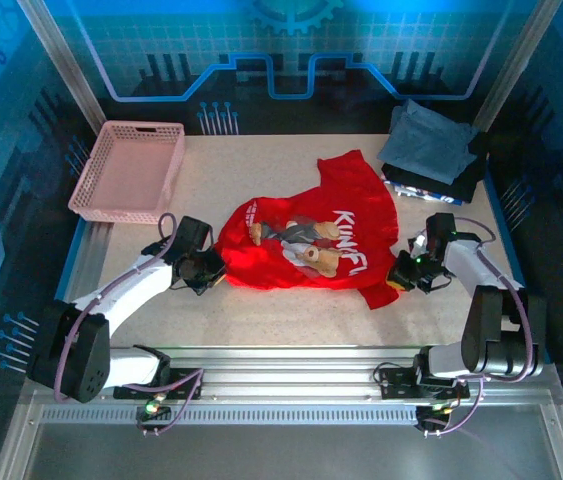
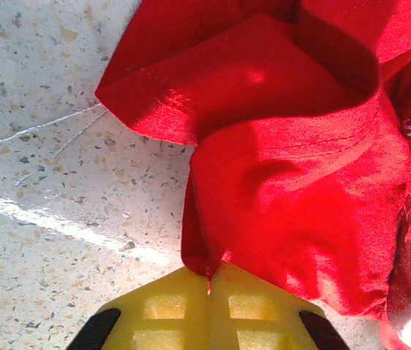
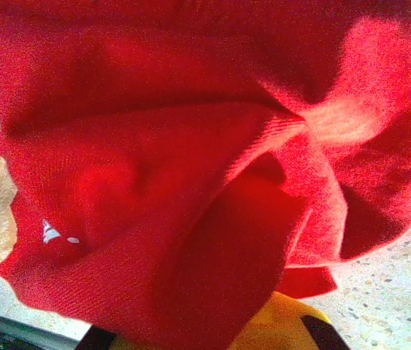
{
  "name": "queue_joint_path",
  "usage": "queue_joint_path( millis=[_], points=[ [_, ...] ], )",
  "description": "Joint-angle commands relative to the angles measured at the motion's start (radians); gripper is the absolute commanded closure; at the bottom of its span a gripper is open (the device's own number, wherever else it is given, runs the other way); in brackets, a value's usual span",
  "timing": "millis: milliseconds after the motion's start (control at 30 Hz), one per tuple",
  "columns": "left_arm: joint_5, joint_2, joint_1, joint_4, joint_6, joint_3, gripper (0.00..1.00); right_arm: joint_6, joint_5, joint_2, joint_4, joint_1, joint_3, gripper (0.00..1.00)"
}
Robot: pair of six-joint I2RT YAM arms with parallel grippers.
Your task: Fold and stack the t-shirts
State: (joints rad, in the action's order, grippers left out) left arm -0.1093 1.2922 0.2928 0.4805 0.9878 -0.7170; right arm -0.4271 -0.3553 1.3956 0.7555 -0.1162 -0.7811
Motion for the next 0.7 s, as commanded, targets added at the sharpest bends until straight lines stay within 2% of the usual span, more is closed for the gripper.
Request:
queue_joint_path(
  millis=[0, 200, 400, 467, 533, 600, 633, 667],
  points=[
    [-0.010, -0.040, -0.002, 0.004, -0.017, 0.013, 1.00, -0.025, 0.003, -0.033, 0.000, 0.012, -0.041, 1.00],
    [-0.015, -0.075, -0.031, 0.023, -0.029, 0.007, 1.00, -0.012, 0.011, -0.137, 0.177, -0.022, -0.128, 1.00],
    [-0.034, -0.085, -0.073, 0.026, -0.051, -0.001, 1.00, -0.001, 0.048, -0.220, 0.310, -0.140, -0.166, 1.00],
    [-0.049, -0.082, -0.087, 0.016, -0.058, -0.003, 1.00, 0.013, 0.010, -0.221, 0.301, -0.156, -0.164, 1.00],
    [-0.063, -0.069, -0.092, 0.010, -0.072, -0.016, 1.00, 0.037, -0.079, -0.218, 0.269, -0.121, -0.162, 0.98],
    [-0.078, -0.051, -0.092, 0.004, -0.082, -0.028, 1.00, 0.077, -0.103, -0.184, 0.283, -0.043, -0.172, 0.77],
    [-0.085, -0.044, -0.092, -0.005, -0.084, -0.030, 1.00, 0.101, -0.078, -0.159, 0.302, 0.014, -0.181, 0.67],
    [-0.089, -0.039, -0.092, -0.012, -0.084, -0.031, 1.00, 0.112, -0.033, -0.144, 0.314, 0.064, -0.187, 0.61]
  ],
)
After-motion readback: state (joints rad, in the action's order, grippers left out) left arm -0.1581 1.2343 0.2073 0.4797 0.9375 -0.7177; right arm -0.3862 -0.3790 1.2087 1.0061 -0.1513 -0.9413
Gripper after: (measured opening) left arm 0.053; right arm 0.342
